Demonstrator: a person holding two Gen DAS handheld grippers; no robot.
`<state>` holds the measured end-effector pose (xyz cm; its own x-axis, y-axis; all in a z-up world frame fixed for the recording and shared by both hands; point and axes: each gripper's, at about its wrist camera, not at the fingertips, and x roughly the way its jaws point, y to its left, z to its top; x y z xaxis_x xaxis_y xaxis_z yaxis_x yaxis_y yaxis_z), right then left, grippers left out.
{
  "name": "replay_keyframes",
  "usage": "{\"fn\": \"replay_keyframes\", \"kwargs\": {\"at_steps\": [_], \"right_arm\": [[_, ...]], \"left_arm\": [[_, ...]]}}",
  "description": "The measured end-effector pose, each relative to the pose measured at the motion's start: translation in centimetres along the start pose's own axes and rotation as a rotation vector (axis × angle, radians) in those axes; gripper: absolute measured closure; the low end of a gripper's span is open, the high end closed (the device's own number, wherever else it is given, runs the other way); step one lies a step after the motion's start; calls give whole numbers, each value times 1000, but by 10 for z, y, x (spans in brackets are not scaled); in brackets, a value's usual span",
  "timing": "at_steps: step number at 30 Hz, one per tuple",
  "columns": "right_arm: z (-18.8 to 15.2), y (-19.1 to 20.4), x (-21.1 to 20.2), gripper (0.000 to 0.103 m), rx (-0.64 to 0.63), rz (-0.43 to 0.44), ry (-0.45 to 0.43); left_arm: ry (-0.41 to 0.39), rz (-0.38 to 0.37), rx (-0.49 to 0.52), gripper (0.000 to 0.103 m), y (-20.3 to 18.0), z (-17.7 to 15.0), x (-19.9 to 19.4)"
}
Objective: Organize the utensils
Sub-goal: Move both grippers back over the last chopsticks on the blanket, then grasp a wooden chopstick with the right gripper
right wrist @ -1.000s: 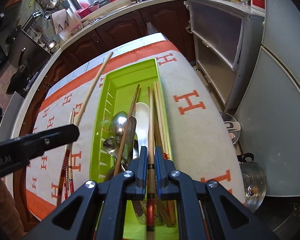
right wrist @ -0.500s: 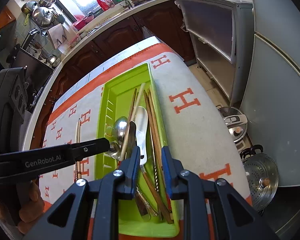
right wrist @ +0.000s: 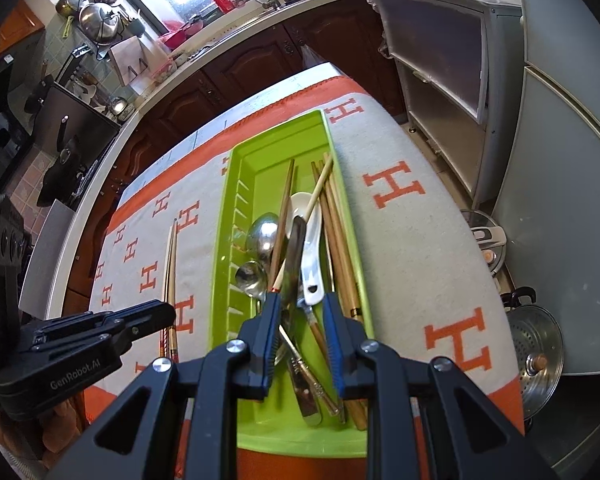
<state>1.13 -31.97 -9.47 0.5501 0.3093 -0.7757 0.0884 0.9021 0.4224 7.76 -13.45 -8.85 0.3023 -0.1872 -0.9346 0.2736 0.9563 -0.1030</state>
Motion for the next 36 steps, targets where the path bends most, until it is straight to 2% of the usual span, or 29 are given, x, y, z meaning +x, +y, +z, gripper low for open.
{"fn": "replay_keyframes", "kwargs": {"at_steps": [7, 14, 20, 28, 36], "right_arm": [[-7, 20, -1, 81, -45, 10, 21], [-13, 45, -3, 82, -91, 17, 28], [-14, 71, 3, 81, -140, 19, 46], [-12, 109, 20, 81, -212, 21, 80], [-9, 138, 50, 81, -250, 19, 134]], "left_arm": [[-47, 108, -33, 98, 43, -23, -15], [-66, 157, -64, 96, 71, -34, -23], [-82, 170, -86, 90, 88, -40, -27], [-104, 172, -124, 72, 115, -46, -29], [-109, 171, -163, 71, 146, -46, -23]]}}
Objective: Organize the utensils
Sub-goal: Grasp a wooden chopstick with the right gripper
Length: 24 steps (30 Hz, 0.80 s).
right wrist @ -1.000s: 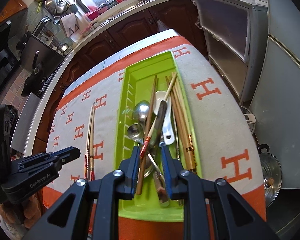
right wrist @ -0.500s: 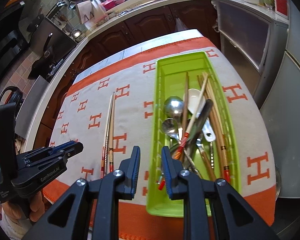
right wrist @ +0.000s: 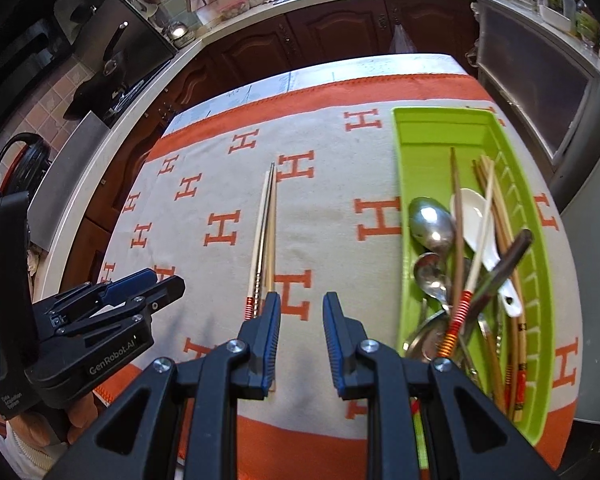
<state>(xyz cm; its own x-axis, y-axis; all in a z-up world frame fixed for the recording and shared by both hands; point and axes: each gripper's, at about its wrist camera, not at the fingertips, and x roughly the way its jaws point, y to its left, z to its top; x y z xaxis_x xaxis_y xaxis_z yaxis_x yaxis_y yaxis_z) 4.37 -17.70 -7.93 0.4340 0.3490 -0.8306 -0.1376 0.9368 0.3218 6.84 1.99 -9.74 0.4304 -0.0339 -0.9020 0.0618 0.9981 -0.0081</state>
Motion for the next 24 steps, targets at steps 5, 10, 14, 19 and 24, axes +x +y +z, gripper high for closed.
{"fn": "replay_keyframes", "kwargs": {"at_steps": [5, 10, 14, 19, 24], "right_arm": [[7, 12, 20, 81, -18, 2, 34], [12, 24, 46, 81, -47, 2, 80], [12, 29, 67, 81, -65, -14, 123], [8, 30, 86, 81, -75, -51, 168], [7, 38, 89, 81, -124, -88, 145]], "left_arm": [[21, -4, -28, 71, 15, 3, 13], [42, -5, -43, 71, 24, 4, 26], [62, -8, -52, 71, 29, 4, 37], [73, -12, -56, 71, 30, 5, 43], [84, -17, -55, 71, 30, 6, 48]]}}
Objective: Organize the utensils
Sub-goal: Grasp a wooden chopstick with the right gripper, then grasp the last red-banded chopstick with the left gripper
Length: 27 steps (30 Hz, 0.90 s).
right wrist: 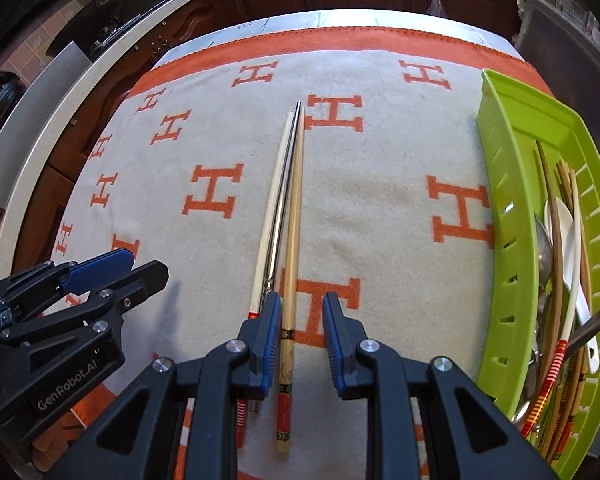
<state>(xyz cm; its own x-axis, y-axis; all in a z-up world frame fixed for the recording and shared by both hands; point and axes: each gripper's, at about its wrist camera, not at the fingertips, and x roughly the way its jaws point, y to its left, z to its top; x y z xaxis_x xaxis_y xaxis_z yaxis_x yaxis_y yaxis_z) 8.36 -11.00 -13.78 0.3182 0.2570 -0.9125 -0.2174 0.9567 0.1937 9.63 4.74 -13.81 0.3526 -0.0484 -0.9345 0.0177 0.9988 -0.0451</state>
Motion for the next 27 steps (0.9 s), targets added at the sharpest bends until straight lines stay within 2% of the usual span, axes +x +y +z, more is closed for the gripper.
{"fn": "replay_keyframes", "kwargs": {"at_steps": [8, 11, 14, 20, 27], "right_arm": [[2, 16, 4, 82, -128, -113, -68], [3, 10, 3, 97, -109, -132, -74], [4, -6, 0, 97, -27, -74, -69], [-6, -28, -10, 97, 64, -31, -75], [-17, -38, -29, 97, 103, 17, -125]], "left_arm": [[16, -4, 3, 71, -3, 3, 7], [25, -13, 4, 71, -6, 6, 10], [29, -37, 9, 71, -12, 9, 12], [17, -77, 23, 71, -30, 19, 17], [32, -72, 31, 71, -46, 26, 30]]}}
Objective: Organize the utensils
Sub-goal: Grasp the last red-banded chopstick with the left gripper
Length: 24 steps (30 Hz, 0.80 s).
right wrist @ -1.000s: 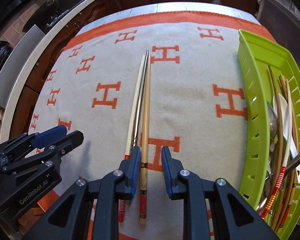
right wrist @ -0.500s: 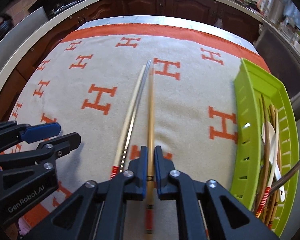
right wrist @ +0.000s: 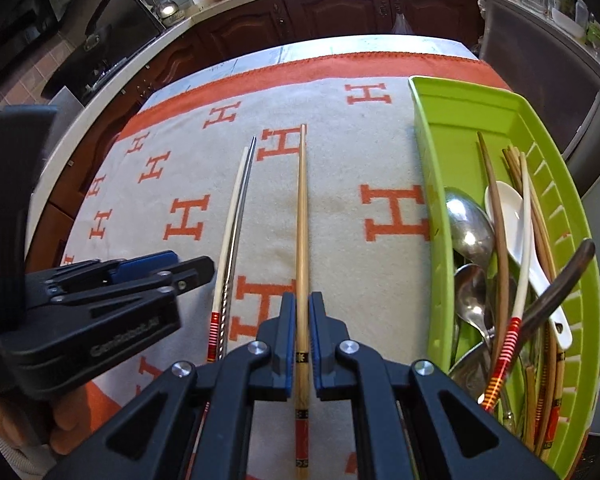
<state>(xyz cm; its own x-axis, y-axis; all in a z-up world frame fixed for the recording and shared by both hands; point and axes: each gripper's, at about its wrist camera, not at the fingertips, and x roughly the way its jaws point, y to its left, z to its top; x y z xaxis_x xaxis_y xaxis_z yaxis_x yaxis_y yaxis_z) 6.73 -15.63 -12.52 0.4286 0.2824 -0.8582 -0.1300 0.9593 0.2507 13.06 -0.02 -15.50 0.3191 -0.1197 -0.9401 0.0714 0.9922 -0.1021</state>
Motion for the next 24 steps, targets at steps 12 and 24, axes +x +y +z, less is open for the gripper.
{"fn": "replay_keyframes", "kwargs": {"at_steps": [12, 24], "right_arm": [[-3, -11, -8, 97, 23, 47, -18], [-7, -23, -16, 97, 42, 69, -38]], "left_arm": [[7, 8, -13, 71, -14, 4, 0], [-11, 39, 16, 71, -28, 2, 0]]}}
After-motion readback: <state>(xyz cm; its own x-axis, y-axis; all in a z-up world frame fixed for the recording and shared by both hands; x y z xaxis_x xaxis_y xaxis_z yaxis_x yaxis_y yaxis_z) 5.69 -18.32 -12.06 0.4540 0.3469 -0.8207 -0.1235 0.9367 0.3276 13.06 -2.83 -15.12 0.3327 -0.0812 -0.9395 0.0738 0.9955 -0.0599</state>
